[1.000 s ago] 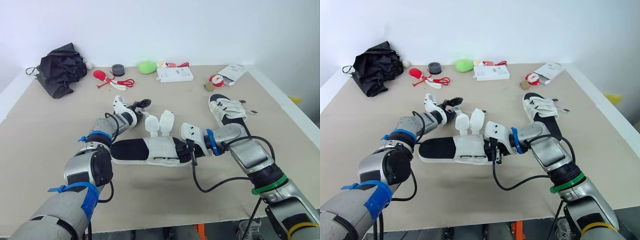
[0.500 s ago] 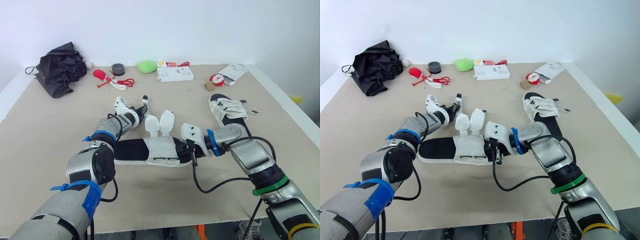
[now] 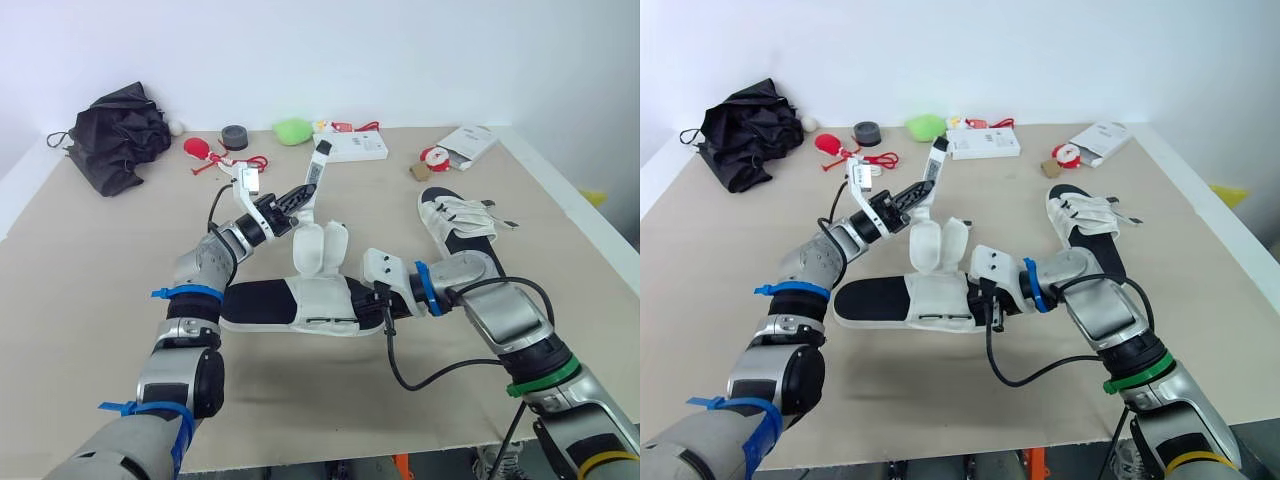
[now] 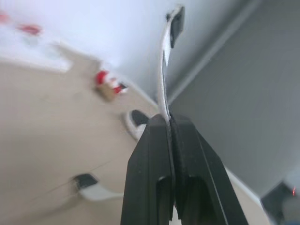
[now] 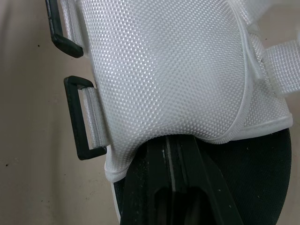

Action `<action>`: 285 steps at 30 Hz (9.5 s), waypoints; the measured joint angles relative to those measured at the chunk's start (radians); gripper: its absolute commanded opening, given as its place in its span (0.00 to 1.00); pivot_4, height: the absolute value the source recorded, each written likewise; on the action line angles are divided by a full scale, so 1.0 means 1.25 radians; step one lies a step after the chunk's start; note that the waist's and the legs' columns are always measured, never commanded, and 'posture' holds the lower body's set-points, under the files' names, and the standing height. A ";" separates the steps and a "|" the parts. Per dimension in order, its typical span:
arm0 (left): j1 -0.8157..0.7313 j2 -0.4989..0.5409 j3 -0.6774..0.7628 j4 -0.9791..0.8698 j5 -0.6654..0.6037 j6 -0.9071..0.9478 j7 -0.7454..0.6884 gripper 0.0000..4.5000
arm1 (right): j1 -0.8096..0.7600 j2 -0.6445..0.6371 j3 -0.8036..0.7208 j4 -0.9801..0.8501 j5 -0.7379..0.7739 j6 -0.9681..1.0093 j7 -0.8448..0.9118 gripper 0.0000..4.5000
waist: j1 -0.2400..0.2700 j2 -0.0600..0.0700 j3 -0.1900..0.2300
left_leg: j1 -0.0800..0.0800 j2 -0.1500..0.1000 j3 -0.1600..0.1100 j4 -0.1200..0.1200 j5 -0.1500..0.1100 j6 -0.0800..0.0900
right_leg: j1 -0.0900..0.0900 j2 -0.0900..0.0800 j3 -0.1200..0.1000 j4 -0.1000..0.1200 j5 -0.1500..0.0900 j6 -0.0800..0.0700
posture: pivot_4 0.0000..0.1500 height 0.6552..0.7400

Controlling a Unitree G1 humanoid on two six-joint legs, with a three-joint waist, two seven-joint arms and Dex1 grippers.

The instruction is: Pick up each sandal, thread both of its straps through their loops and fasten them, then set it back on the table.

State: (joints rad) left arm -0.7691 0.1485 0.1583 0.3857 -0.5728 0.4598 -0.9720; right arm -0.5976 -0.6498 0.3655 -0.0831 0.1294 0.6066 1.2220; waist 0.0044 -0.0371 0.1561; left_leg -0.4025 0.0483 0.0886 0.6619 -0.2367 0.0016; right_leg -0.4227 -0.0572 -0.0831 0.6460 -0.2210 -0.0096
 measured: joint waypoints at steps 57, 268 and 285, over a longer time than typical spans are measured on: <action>0.498 0.475 -0.280 -0.585 -0.371 0.485 0.062 0.67 | -0.014 -0.004 0.019 0.004 0.004 0.002 0.011 0.00 | 0.004 0.004 -0.002 | 0.002 0.005 -0.002 -0.003 -0.002 -0.001 | 0.000 0.004 -0.001 0.000 -0.007 -0.001 | 1.00 1.00; 0.155 0.211 -0.024 -0.180 -0.885 0.725 0.583 0.01 | -0.019 0.013 0.030 0.009 0.017 0.003 -0.002 0.00 | 0.003 0.003 -0.001 | 0.014 0.010 -0.008 -0.005 -0.007 -0.013 | 0.011 0.007 -0.003 0.002 -0.016 -0.006 | 1.00 1.00; 0.212 0.152 -0.039 -0.116 -1.106 0.652 0.890 0.01 | -0.018 0.012 0.030 0.014 0.017 0.002 -0.015 0.00 | 0.004 0.002 -0.001 | 0.014 0.004 -0.010 -0.005 -0.003 -0.013 | 0.012 0.007 -0.005 0.002 -0.014 -0.005 | 1.00 1.00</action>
State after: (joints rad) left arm -0.5040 0.3382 0.1089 0.2401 -1.9550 1.2747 0.1411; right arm -0.6200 -0.6344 0.4034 -0.0656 0.1508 0.6096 1.2032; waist 0.0096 -0.0343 0.1551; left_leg -0.3851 0.0532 0.0766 0.6553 -0.2408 -0.0145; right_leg -0.4071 -0.0484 -0.0889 0.6487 -0.2385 -0.0158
